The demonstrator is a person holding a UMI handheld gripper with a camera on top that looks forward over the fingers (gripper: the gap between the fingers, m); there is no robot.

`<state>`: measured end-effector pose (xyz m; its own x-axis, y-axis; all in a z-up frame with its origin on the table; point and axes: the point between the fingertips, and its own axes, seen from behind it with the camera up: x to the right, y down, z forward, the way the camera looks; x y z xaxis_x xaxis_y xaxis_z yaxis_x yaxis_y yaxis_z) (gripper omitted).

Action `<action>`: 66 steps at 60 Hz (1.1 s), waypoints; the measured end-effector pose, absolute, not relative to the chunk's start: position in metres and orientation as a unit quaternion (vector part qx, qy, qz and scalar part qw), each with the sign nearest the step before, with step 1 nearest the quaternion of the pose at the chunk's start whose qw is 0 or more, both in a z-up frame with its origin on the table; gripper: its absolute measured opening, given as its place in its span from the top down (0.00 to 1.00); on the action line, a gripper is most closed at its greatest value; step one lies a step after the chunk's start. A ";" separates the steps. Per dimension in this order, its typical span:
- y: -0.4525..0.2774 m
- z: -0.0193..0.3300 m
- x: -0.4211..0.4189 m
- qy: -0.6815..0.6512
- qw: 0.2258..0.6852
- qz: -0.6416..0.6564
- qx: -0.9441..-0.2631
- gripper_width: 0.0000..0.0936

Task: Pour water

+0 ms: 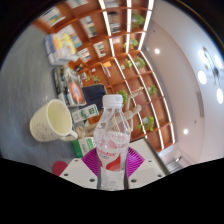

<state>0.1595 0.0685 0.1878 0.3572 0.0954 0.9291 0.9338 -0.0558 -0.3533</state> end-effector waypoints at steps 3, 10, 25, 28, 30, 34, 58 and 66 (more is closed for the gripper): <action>0.066 0.190 0.162 -0.374 0.579 -0.308 -0.655 0.64; 0.064 0.179 0.153 -0.266 0.627 -0.149 -0.717 0.64; 0.073 0.138 0.174 -0.119 0.643 0.040 -0.755 0.64; 0.076 0.135 0.181 -0.095 0.646 0.060 -0.755 0.64; 0.082 0.126 0.177 -0.086 0.646 0.066 -0.756 0.64; 0.087 0.121 0.185 -0.073 0.650 0.068 -0.753 0.63; 0.087 0.106 0.195 -0.060 0.668 0.049 -0.740 0.57; 0.086 0.106 0.199 -0.046 0.665 0.048 -0.744 0.43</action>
<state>0.1991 0.0860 0.1060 0.9910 0.1333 -0.0103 0.0048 -0.1125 -0.9936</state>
